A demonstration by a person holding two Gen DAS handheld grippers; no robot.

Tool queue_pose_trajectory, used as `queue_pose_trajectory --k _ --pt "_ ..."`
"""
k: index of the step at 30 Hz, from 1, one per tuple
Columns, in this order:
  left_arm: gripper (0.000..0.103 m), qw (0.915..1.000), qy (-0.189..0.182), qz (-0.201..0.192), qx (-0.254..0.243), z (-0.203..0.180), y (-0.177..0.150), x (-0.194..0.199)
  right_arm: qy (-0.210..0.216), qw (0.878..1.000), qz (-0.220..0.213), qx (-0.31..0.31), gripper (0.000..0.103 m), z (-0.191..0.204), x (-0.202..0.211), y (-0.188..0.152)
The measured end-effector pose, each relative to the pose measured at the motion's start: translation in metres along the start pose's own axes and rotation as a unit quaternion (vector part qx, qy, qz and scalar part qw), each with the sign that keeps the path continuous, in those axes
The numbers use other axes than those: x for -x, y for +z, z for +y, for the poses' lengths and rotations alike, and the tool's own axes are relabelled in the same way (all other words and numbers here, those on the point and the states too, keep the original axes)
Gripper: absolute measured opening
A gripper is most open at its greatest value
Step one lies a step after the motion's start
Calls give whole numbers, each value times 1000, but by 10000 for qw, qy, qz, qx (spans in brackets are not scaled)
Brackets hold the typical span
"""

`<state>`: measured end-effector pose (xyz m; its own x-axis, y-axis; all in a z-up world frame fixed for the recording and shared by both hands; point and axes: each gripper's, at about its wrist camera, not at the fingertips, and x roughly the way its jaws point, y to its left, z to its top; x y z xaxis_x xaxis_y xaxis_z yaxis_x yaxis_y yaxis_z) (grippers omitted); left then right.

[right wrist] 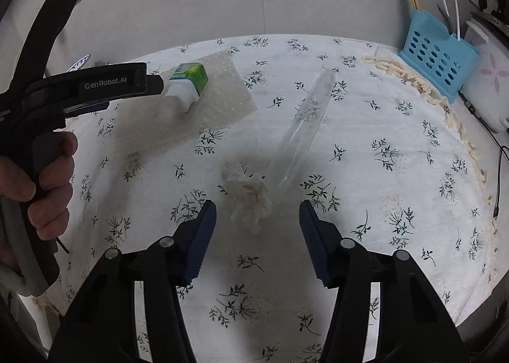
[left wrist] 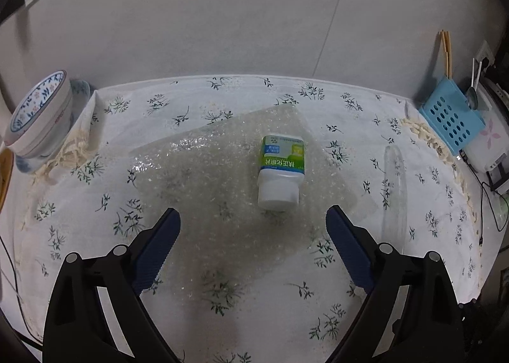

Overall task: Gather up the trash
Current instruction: 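Reach the left tool to the white bottle while the right tool closes on the crumpled tissue, then lift the white bottle with the left tool while the right tool lifts the tissue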

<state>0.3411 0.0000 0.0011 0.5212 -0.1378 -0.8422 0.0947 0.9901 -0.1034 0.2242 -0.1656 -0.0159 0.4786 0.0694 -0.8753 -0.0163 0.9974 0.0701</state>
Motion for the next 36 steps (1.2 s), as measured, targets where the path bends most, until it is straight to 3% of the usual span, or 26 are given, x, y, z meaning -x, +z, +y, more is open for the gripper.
queue_pose_trajectory --k 13,22,28,36 --pt "85 9998 -76 183 -93 -3 36 -46 -11 9999 144 -50 37 5 -26 15" --pt "67 9991 -187 306 -209 -10 36 -58 -4 9998 184 -33 24 9 -30 20" --pt "42 9987 -256 339 -295 -14 34 -60 22 9998 203 -51 13 9 -33 21" --pt "41 9988 -154 325 -339 -15 31 -57 46 9997 158 -155 9 3 -28 21"
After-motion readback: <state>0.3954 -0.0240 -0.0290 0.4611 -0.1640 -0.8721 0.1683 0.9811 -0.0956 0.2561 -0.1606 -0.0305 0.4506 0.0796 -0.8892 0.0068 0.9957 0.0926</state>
